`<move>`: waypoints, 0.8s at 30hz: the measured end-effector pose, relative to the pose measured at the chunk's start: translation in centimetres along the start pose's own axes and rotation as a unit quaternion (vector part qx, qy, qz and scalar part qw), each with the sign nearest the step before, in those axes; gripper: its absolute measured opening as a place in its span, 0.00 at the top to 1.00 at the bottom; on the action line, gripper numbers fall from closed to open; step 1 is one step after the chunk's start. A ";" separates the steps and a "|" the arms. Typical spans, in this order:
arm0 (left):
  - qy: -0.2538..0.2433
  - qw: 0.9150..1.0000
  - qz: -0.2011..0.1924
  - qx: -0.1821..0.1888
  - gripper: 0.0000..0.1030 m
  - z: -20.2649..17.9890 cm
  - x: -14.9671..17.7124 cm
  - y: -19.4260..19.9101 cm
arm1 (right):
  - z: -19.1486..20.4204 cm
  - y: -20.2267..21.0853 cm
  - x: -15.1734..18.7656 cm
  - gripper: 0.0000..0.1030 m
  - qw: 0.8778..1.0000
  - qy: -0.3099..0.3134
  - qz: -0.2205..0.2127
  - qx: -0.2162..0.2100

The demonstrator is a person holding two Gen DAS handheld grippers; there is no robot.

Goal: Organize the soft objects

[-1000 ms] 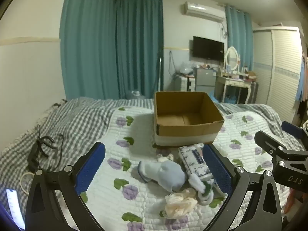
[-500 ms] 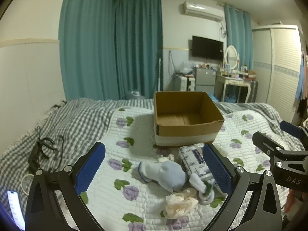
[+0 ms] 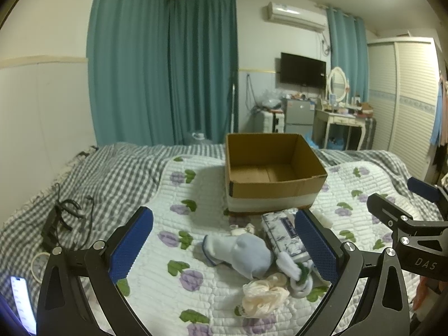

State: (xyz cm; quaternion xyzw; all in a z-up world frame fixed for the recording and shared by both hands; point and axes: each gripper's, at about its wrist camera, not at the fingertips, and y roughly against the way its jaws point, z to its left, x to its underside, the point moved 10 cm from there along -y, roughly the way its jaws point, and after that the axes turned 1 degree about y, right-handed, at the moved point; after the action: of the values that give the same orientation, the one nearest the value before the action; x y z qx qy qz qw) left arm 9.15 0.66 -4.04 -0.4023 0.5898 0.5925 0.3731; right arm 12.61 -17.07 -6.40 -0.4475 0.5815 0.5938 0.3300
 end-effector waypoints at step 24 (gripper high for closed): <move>0.000 1.000 0.000 -0.001 0.00 0.2 0.1 0.0 | 0.1 0.0 0.0 0.00 1.000 0.001 0.001 0.000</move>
State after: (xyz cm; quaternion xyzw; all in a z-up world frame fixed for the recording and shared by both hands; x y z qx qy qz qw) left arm 9.09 0.81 -4.09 -0.4030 0.5890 0.5930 0.3729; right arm 12.55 -16.94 -6.43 -0.4479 0.5823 0.5938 0.3283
